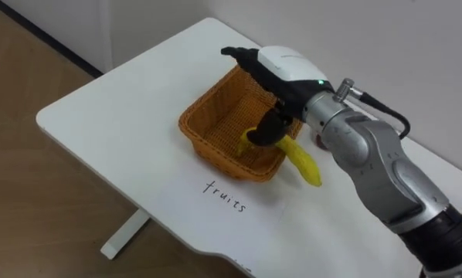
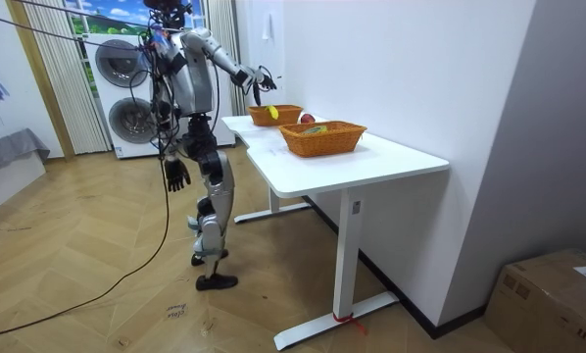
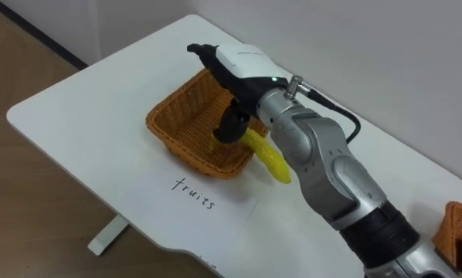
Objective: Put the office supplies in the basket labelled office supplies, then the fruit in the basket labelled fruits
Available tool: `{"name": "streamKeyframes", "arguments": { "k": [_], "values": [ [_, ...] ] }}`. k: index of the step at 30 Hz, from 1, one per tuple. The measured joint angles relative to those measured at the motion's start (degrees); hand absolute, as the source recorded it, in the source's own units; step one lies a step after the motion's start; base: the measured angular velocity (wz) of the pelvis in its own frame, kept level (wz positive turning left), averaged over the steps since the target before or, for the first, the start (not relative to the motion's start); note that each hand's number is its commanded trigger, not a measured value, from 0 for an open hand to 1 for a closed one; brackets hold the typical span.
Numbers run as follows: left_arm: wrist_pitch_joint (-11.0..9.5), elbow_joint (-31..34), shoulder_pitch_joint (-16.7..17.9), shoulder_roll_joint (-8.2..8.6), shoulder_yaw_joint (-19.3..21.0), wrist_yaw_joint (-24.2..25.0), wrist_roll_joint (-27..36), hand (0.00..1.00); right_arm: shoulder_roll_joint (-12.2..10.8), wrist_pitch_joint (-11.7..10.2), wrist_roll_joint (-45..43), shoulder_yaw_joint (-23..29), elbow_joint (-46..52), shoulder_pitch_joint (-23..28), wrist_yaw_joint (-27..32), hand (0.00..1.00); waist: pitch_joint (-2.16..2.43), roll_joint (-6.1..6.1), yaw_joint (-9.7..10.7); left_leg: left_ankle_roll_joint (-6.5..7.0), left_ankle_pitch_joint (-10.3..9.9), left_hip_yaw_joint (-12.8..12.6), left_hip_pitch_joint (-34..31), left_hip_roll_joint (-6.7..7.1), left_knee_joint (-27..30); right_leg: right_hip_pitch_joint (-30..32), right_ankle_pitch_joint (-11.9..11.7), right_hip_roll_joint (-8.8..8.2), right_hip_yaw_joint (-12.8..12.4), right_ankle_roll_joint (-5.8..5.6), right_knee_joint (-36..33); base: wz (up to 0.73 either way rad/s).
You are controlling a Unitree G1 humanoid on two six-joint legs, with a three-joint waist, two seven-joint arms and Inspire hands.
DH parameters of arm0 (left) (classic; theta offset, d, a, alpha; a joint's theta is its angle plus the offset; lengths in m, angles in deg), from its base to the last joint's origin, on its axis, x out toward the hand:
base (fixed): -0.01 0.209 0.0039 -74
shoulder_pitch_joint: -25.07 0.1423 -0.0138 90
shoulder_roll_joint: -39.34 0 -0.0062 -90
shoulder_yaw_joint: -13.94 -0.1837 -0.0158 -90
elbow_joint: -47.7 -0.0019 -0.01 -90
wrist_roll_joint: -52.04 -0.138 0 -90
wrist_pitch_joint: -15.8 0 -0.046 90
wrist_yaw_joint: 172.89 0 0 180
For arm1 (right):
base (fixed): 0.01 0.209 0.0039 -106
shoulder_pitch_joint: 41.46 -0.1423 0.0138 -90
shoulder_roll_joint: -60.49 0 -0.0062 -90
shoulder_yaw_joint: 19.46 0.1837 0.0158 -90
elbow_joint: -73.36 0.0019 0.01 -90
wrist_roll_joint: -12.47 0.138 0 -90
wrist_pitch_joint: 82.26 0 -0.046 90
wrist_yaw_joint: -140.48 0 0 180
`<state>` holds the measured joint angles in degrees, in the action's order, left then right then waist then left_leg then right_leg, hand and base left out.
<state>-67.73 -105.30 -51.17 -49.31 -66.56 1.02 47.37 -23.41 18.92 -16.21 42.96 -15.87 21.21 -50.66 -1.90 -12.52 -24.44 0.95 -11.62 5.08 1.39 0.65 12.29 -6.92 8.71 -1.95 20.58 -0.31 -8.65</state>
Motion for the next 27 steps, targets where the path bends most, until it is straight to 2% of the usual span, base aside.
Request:
{"name": "streamKeyframes", "arguments": {
  "k": [2, 6, 10, 12, 14, 16, 17, 22, 27],
  "values": [
    [0.62, 0.09, 0.67, 0.35, 0.01, 0.04, 0.0, 0.0, 0.01, -0.08, 5.89, 0.22, -0.46, 0.0, 1.6, 0.0, -0.07, 0.26, 0.4, 0.06, -0.05, 0.05, -0.12, 0.08, 0.18, -0.01, 0.04, -0.09, 0.11, -0.06, 0.0, 0.02],
    [1.33, 1.23, 1.97, 0.44, 0.11, 0.23, -0.01, 0.0, 0.02, -0.15, 10.21, 1.7, -0.51, 0.0, 2.25, 0.0, 0.05, 0.48, 1.21, 0.08, -0.06, 0.18, -0.27, 0.13, 0.26, 0.01, 0.05, -0.1, 0.16, -0.08, 0.0, 0.01],
    [2.26, 3.63, 2.82, 0.6, 0.36, 0.58, 0.08, 0.0, 0.28, -0.74, 14.34, 4.47, -2.38, -0.03, 5.05, 0.0, 0.67, 1.01, 2.05, 0.1, -0.05, -0.14, -0.02, 0.11, 0.33, -0.17, 0.05, -0.1, -0.03, -0.08, 0.0, 0.0],
    [2.27, 4.56, 3.04, 0.59, 0.51, 0.6, 0.02, 0.0, 0.56, -0.8, 15.28, 4.94, -2.4, -0.03, 5.79, 0.0, 0.87, 1.42, 2.65, 0.1, -0.04, -0.2, 0.25, 0.08, 0.3, -0.46, 0.05, -0.09, -0.19, -0.08, 0.02, 0.0],
    [2.12, 5.76, 3.53, 0.79, 0.65, 0.66, -0.31, 0.0, 0.87, -1.03, 17.25, 6.53, -2.29, -0.03, 6.39, 0.0, 1.35, 2.03, 3.9, 0.1, -0.03, -0.23, 0.53, 0.12, 0.3, -0.72, 0.05, -0.13, -0.24, -0.08, -0.01, 0.0],
    [2.14, 5.91, 3.55, 1.16, 1.53, 0.87, -1.74, 0.0, 1.01, -1.22, 17.88, 8.2, -1.99, -0.03, 6.9, 0.0, 1.51, 2.4, 4.33, 0.11, -0.03, -0.26, 0.83, 0.1, 0.27, -0.91, 0.05, -0.15, -0.22, -0.09, -0.02, -0.06],
    [2.18, 6.08, 3.67, 1.27, 1.51, 1.03, -2.38, 0.0, 1.02, -1.29, 18.07, 9.49, -1.99, -0.03, 7.36, 0.0, 1.55, 2.55, 5.11, 0.1, -0.03, -0.22, 0.91, 0.1, 0.31, -1.04, 0.05, -0.15, -0.23, -0.09, -0.02, 0.0],
    [2.79, 6.7, 4.33, 2.12, 1.52, 1.77, -3.17, 0.0, 1.14, -1.35, 18.89, 13.38, -1.99, -0.02, 10.19, 0.0, 1.66, 2.75, 6.08, 0.03, 0.01, -0.37, 1.14, 0.09, 0.39, -1.19, 0.05, -0.14, -0.45, -0.09, -0.1, -0.02],
    [3.18, 6.68, 5.23, 2.57, 1.67, 2.09, -3.51, 0.0, 1.3, -1.35, 19.31, 13.79, -1.99, -0.01, 12.43, 0.0, 1.67, 2.73, 6.74, -0.01, 0.06, -0.38, 1.14, 0.08, 0.43, -1.19, 0.05, -0.14, -0.24, -0.09, -0.13, 0.0]
  ]
}}
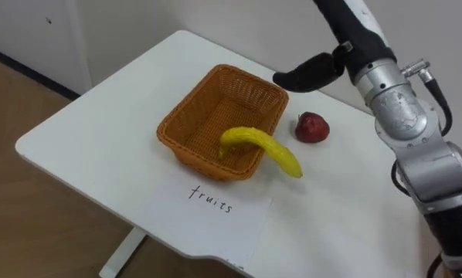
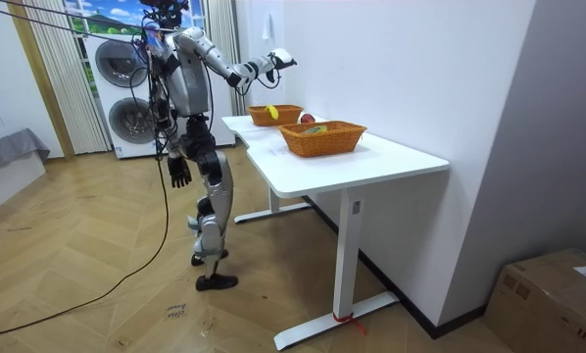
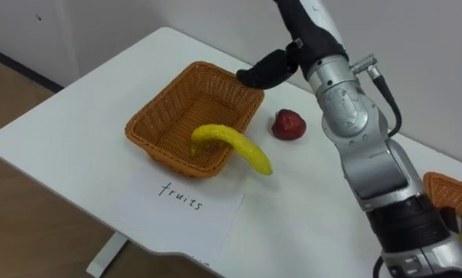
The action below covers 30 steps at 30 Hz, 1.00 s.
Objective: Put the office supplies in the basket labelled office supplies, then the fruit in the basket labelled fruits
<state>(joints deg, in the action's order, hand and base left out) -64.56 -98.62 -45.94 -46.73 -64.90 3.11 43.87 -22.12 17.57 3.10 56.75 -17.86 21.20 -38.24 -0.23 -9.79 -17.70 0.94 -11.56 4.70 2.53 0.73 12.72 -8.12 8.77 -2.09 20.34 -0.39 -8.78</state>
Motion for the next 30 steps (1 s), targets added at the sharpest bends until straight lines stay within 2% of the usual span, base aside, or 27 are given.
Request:
{"name": "streamKeyframes", "arguments": {
  "k": [9, 17, 23, 30],
  "values": [
    [0.14, -0.08, 1.61, 1.09, 1.05, -0.36, 0.2, 0.0, 0.06, -0.54, 2.22, 0.01, -0.38, 0.17, 4.06, 0.0, -0.03, 0.25, 0.39, 0.07, -0.04, 0.32, -0.02, 0.09, 0.31, -0.28, 0.0, -0.09, 0.55, 0.0, -0.05, 0.01],
    [0.19, 0.06, 1.91, 2.14, 1.02, -0.37, 0.71, 0.0, 1.42, -0.61, 4.37, 1.01, -0.74, 4.43, 4.51, 0.0, -0.13, 2.03, 0.81, 0.4, -0.18, 0.48, 0.02, 0.66, 0.88, -0.83, 0.15, -0.64, 1.1, -0.25, -0.01, 0.03],
    [0.29, 0.02, 2.04, 2.43, 1.21, -0.6, 0.61, 0.0, 1.41, -0.65, 4.8, 2.17, -3.15, 7.39, 5.13, 0.0, -0.13, 2.03, 0.86, 0.7, -0.11, 0.56, -0.05, 1.0, 1.04, -0.86, 0.17, -0.91, 0.95, -0.27, -0.03, 0.0],
    [0.46, 0.11, 2.35, 2.33, 1.74, -1.66, 0.55, 0.0, 1.4, -0.62, 4.98, 2.33, -7.5, 8.06, 6.62, 0.0, -0.08, 1.96, 1.25, 0.7, -0.12, 0.58, -0.16, 0.98, 1.27, -0.96, 0.19, -0.89, 1.18, -0.31, -0.08, 0.01]
  ]
}}
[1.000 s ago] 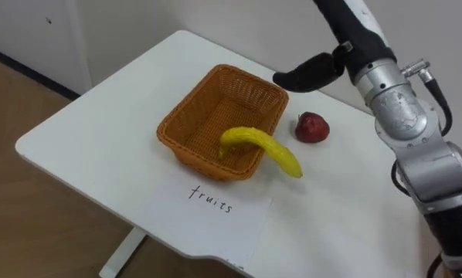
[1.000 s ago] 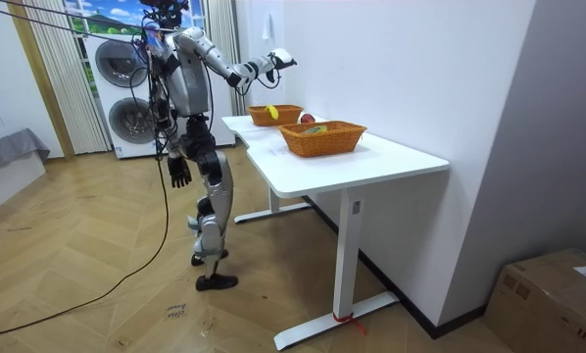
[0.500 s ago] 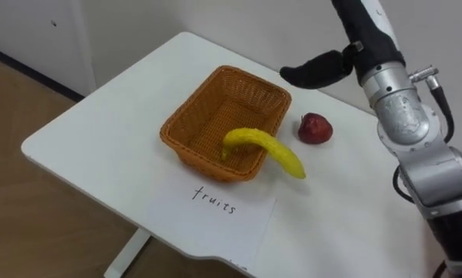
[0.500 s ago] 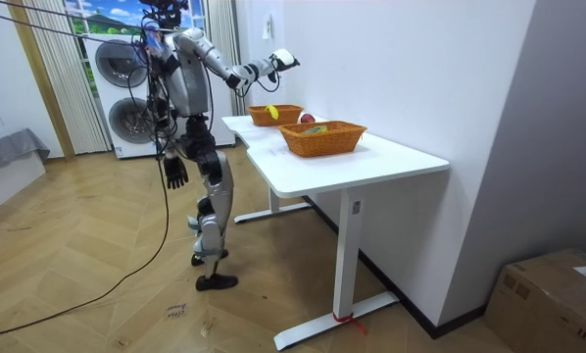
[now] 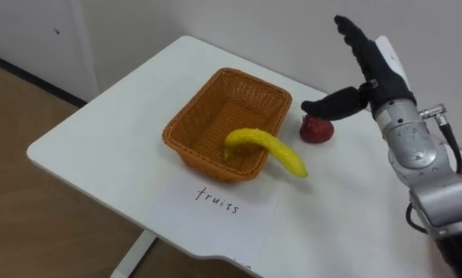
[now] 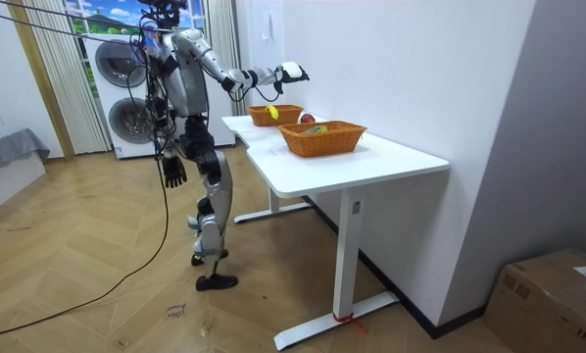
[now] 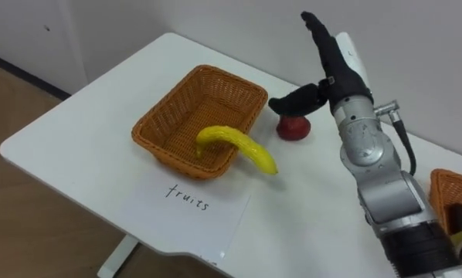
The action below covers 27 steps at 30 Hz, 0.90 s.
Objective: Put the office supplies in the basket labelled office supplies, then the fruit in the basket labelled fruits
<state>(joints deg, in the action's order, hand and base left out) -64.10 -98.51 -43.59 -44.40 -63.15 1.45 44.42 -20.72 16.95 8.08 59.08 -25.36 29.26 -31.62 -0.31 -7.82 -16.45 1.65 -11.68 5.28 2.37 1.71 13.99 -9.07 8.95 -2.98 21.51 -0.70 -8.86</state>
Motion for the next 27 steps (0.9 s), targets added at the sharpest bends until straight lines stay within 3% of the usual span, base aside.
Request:
{"name": "streamKeyframes", "arguments": {
  "k": [15, 27],
  "values": [
    [1.36, 2.78, -0.05, -1.29, -1.47, 0.32, -0.46, 0.0, -0.22, -0.37, 9.41, 0.14, -7.24, 2.38, 3.34, 0.0, 0.12, -0.25, 0.9, 0.06, -0.32, 1.34, -4.12, 0.06, 3.55, 2.16, 0.01, 0.06, 0.52, -0.02, -0.97, 0.06],
    [1.27, 7.51, -1.9, -2.97, -7.28, -0.21, -0.4, 0.0, -0.22, -0.42, 9.0, 0.05, -15.91, 1.42, 5.26, 0.0, -0.26, 0.48, 0.66, 0.04, -0.04, 1.09, -9.96, 0.07, 5.72, 7.71, -0.36, 0.13, -0.61, 0.58, -2.42, -0.01]
  ]
}}
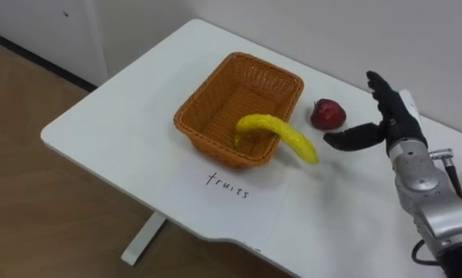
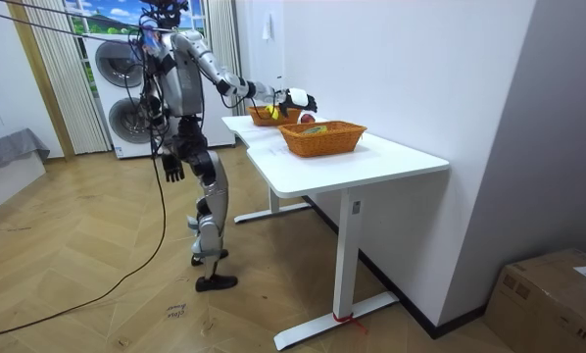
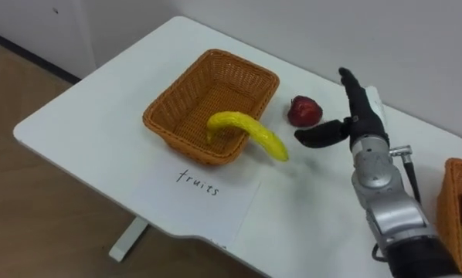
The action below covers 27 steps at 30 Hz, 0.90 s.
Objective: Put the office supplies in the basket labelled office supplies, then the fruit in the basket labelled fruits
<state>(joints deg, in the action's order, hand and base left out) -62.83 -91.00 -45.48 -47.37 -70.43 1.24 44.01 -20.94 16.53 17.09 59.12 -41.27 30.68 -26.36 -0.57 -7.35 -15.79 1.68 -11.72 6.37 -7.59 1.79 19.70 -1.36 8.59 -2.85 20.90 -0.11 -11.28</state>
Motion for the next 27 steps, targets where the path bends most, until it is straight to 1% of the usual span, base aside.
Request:
{"name": "streamKeyframes", "arguments": {
  "k": [2, 5, 7, 15, 19, 24, 27],
  "values": [
    [-0.02, 0.0, -0.23, 0.02, -0.34, 0.08, 0.02, 0.0, 0.0, -0.02, -0.45, -0.12, -1.88, -1.3, 0.0, 0.0, -0.15, 0.12, 0.33, -0.06, 0.07, -0.03, -0.35, -0.02, -0.05, 0.52, 0.0, 0.03, -0.29, 0.0, -0.21, -0.02],
    [-0.06, -0.01, -0.33, -0.04, -0.34, 0.08, 0.14, 0.0, 0.01, -0.02, -0.44, -0.37, -2.21, -1.37, 0.0, 0.0, -0.08, -0.04, 0.2, -0.13, 0.14, -0.09, -0.82, -0.08, -0.09, 1.02, 0.08, 0.1, -0.32, 0.03, -0.09, 0.0],
    [-0.06, -0.03, -0.71, -0.04, -0.36, 0.08, 0.56, 0.0, 0.01, -0.02, -0.44, -0.39, -2.21, -1.38, -0.04, 0.0, -0.19, -0.22, 0.11, -0.13, 0.15, -0.09, -1.11, -0.09, -0.13, 1.35, 0.08, 0.13, -0.32, 0.03, 0.01, 0.0],
    [-0.19, -0.04, -0.96, -0.06, -0.45, 0.09, 1.07, 0.0, 0.01, -0.02, -0.24, -0.81, -2.22, -1.39, 0.01, 0.0, -0.26, -0.34, 0.03, -0.05, 0.03, -0.02, -1.33, -0.12, -0.37, 1.26, 0.07, 0.18, 0.22, 0.04, 0.49, 0.0],
    [-0.19, -0.04, -0.96, -0.05, -0.48, 0.12, 1.06, 0.0, 0.01, -0.02, -0.12, -0.81, -3.78, -1.41, 0.01, 0.0, -0.27, -0.34, -0.23, -0.05, 0.03, -0.02, -1.43, -0.11, -0.31, 1.26, 0.07, 0.13, 0.31, 0.04, 0.47, 0.0],
    [-0.21, -0.23, -1.08, -0.08, -1.95, 0.1, 1.12, 0.0, 0.01, -0.1, 0.11, -0.98, -5.1, -1.73, 0.03, 0.0, -0.32, -0.28, -0.38, -0.05, 0.04, 0.03, -1.75, -0.11, -0.26, 1.58, 0.07, 0.09, 0.41, 0.04, 0.39, 0.0],
    [-0.52, -2.14, -2.1, -0.06, -2.6, 0.04, 1.19, 0.0, 0.0, -0.2, 1.56, -1.19, -8.43, -3.49, 0.74, 0.0, -0.39, -0.39, -0.38, -0.06, 0.05, -0.03, -2.02, -0.11, -0.28, 1.87, 0.07, 0.08, 0.39, 0.04, 0.26, 0.0]
  ]
}}
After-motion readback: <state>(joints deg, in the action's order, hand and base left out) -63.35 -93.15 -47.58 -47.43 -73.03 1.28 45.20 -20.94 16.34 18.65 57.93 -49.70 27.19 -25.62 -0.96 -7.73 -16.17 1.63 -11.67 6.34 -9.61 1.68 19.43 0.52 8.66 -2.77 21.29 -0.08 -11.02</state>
